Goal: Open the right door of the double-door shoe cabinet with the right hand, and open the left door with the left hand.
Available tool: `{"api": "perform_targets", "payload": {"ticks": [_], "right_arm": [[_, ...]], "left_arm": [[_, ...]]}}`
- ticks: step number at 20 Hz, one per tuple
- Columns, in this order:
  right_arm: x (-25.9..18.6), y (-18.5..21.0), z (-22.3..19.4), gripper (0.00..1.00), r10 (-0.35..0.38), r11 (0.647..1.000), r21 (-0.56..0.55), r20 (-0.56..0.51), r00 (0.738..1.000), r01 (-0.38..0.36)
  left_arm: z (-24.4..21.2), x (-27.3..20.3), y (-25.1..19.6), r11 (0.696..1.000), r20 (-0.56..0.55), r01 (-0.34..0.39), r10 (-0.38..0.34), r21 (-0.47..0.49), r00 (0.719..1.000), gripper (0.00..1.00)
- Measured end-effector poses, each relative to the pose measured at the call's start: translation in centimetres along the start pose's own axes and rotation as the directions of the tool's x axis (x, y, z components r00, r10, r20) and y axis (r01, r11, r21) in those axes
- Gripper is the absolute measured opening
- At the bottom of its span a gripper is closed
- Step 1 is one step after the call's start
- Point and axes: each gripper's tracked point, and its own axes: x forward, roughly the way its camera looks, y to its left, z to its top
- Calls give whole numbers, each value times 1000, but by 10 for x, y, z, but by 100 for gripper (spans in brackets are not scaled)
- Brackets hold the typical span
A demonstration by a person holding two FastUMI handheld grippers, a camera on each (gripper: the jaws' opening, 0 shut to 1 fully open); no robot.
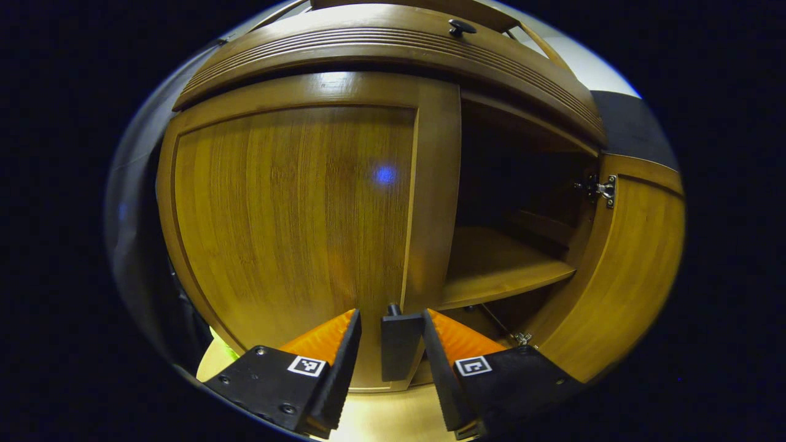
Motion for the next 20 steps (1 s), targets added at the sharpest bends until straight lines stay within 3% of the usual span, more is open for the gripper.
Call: {"api": "perform_targets", "payload": {"ticks": [1,3,7,20], "right_arm": [[0,1,0,17,5,1000,-2,-2,1000,-5],[1,5,0,17,17,1000,-3,-2,1000,-17],[2,19,2,17,51,999,-3,2,999,-51],[-3,58,-6,17,170,985,-26,-25,985,-170]], "left_arm": [[-1,1,1,1000,0,2,-2,-4,1000,61],[-3,0,-5,999,-1,27,-27,-25,1000,49],[-5,2,-4,1000,14,-9,9,4,1000,36],[-2,-4,-5,999,21,32,-32,-12,999,34]]}}
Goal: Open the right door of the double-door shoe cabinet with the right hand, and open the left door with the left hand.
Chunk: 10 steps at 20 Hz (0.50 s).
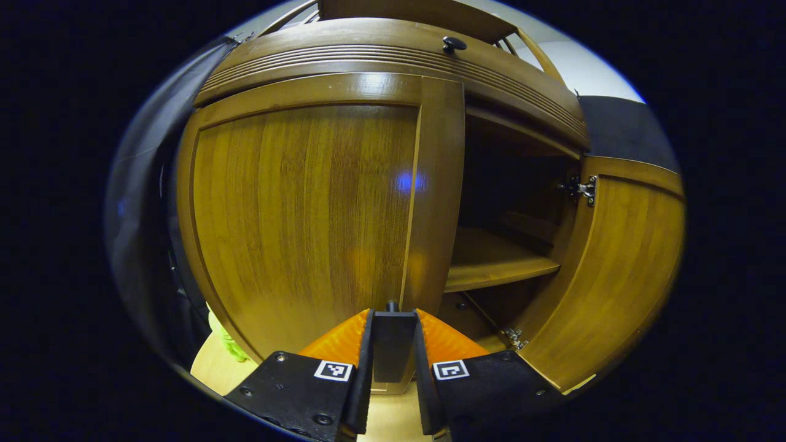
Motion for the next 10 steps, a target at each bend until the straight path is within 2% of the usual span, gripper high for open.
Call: {"api": "perform_targets", "payload": {"ticks": [10], "right_arm": [[12,56,1,17,157,987,-43,-8,988,-157]], "left_arm": [[0,0,0,1000,-3,-4,3,-24,1000,34]]}}
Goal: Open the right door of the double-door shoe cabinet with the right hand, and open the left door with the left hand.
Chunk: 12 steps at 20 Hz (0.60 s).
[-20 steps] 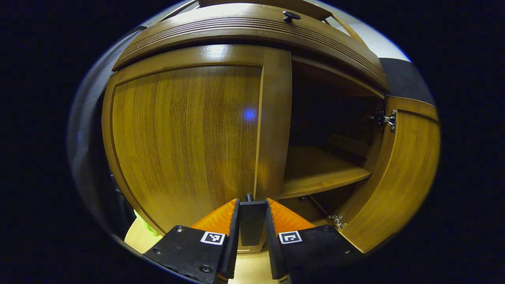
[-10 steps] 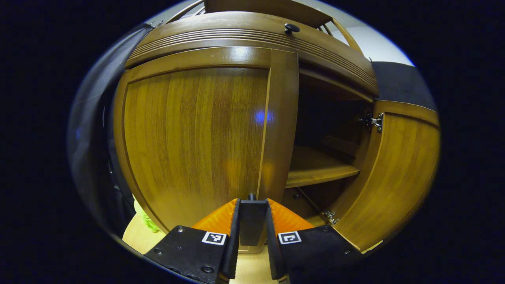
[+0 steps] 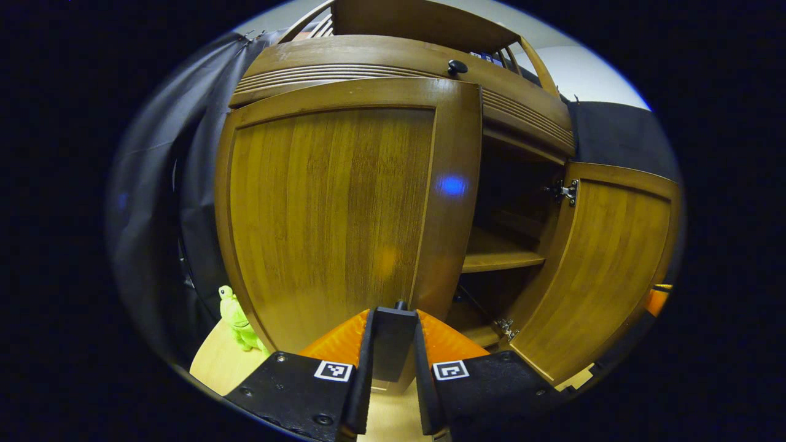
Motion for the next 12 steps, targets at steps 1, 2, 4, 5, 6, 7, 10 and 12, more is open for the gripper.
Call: {"api": "perform_targets", "payload": {"ticks": [1,2,4,5,6,7,10,12], "right_arm": [[2,5,0,17,14,1000,-2,-2,1000,-14],[3,10,0,17,29,1000,-4,-5,1000,-29],[6,19,-1,17,57,998,-10,-8,998,-57],[7,24,0,17,71,997,-14,-9,997,-71],[9,29,0,17,84,996,-17,-9,996,-84],[10,34,1,17,97,995,-20,-9,995,-97],[14,48,0,17,134,990,-32,-14,991,-135],[15,55,-1,17,156,987,-37,-17,988,-157]], "left_arm": [[1,0,0,1000,-1,0,0,-3,1000,35],[0,0,0,1000,-3,-1,1,-6,1000,34],[0,0,0,1000,-5,-4,4,-12,1000,34],[0,0,0,1000,-6,-5,5,-16,1000,35],[0,0,0,1000,-7,-7,7,-20,1000,34],[1,0,0,1000,-9,-9,9,-24,1000,34],[3,-2,0,999,-10,-18,17,-32,1000,35],[3,-2,0,999,-9,-21,21,-41,1000,35]]}}
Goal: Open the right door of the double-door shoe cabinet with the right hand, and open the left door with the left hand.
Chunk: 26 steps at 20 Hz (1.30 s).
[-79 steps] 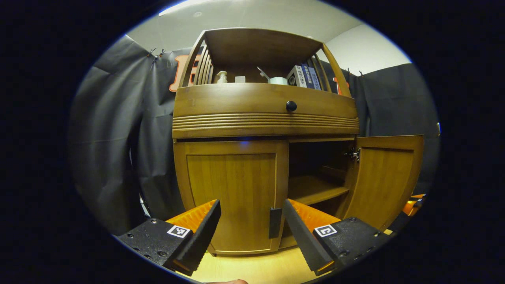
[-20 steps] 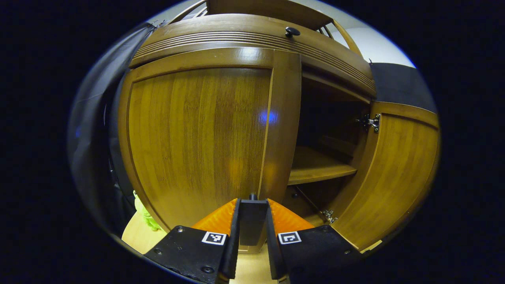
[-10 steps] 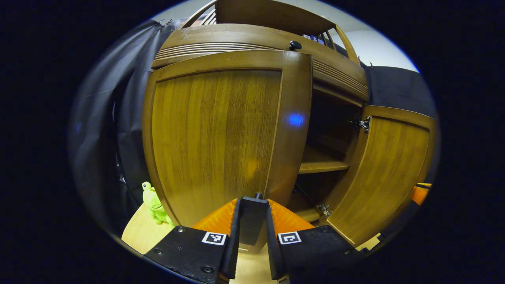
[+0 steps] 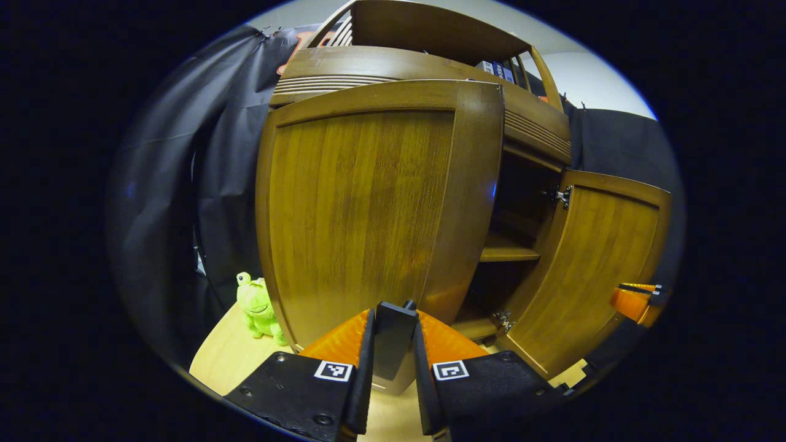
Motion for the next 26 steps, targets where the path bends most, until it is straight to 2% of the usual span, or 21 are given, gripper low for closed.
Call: {"api": "perform_targets", "payload": {"ticks": [9,21,26], "right_arm": [[5,29,-3,17,86,996,-12,-12,996,-86],[9,67,-9,17,186,982,-26,-27,982,-187],[12,86,-11,17,233,972,-28,-31,972,-233]], "left_arm": [[3,-6,4,998,-3,-43,43,-49,999,33],[-1,-47,42,990,7,-114,115,-83,993,33],[-1,-62,62,985,13,-161,162,-66,987,33]]}}
